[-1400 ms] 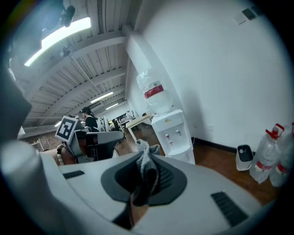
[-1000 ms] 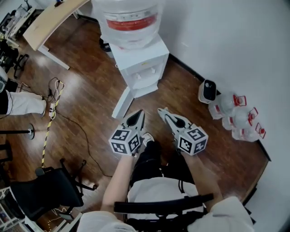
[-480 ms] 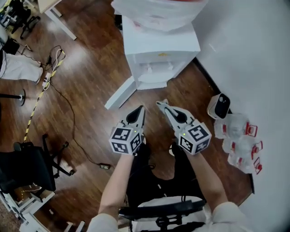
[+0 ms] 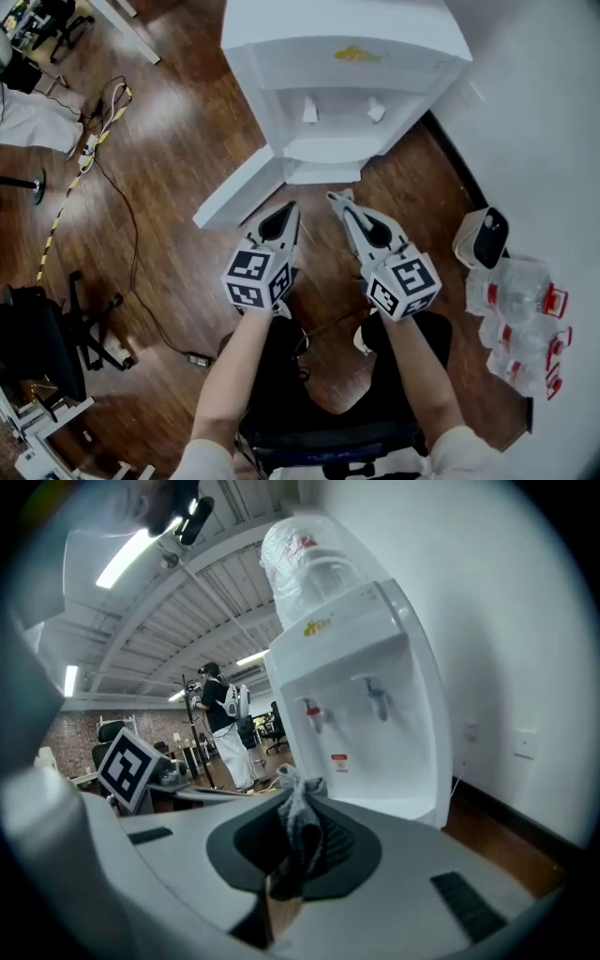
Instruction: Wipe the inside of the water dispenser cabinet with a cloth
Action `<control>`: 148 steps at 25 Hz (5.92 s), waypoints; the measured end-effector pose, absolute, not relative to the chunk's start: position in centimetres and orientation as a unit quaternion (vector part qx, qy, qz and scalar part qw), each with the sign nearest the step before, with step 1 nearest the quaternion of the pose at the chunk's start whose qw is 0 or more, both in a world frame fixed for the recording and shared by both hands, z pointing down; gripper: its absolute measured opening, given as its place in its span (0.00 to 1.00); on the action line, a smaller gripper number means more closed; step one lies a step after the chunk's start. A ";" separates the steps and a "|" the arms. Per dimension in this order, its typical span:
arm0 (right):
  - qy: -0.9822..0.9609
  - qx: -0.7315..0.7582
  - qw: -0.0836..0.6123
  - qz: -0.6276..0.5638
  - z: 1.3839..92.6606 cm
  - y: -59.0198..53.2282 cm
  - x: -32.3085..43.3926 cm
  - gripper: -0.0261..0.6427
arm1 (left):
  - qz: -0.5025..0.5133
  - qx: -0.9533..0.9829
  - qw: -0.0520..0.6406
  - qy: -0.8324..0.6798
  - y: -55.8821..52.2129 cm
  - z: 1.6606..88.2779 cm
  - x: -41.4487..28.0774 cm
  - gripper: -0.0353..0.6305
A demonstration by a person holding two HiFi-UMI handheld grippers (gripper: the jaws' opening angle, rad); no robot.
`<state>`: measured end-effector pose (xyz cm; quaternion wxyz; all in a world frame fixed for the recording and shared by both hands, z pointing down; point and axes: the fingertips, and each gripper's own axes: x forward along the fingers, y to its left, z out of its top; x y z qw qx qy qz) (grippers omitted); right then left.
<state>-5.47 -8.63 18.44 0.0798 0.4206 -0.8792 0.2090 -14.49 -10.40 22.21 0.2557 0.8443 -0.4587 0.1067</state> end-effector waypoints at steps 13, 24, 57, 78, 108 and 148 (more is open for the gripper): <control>-0.903 0.414 0.033 0.110 41.6 -15.6 -9.8 0.09 | 0.087 0.833 0.250 -0.487 -15.8 37.0 -16.2 0.03; -0.875 0.452 -0.083 0.150 47.9 -22.1 -11.4 0.09 | 0.113 0.776 0.261 -0.563 -20.5 43.2 -19.7 0.03; -0.861 0.446 -0.023 0.243 60.8 -29.8 -16.0 0.10 | 0.193 0.781 0.268 -0.529 -20.2 45.8 -16.5 0.03; -0.904 0.392 -0.059 0.162 54.1 -32.6 -15.7 0.09 | 0.194 0.781 0.286 -0.520 -20.6 46.7 -16.2 0.04; -0.848 0.430 0.046 0.307 64.3 -35.4 -16.5 0.09 | 0.212 0.768 0.297 -0.526 -20.7 48.1 -16.4 0.04; -0.736 0.534 -0.048 0.414 65.1 -41.6 -12.2 0.13 | 0.201 0.773 0.307 -0.518 -19.4 46.6 -16.4 0.04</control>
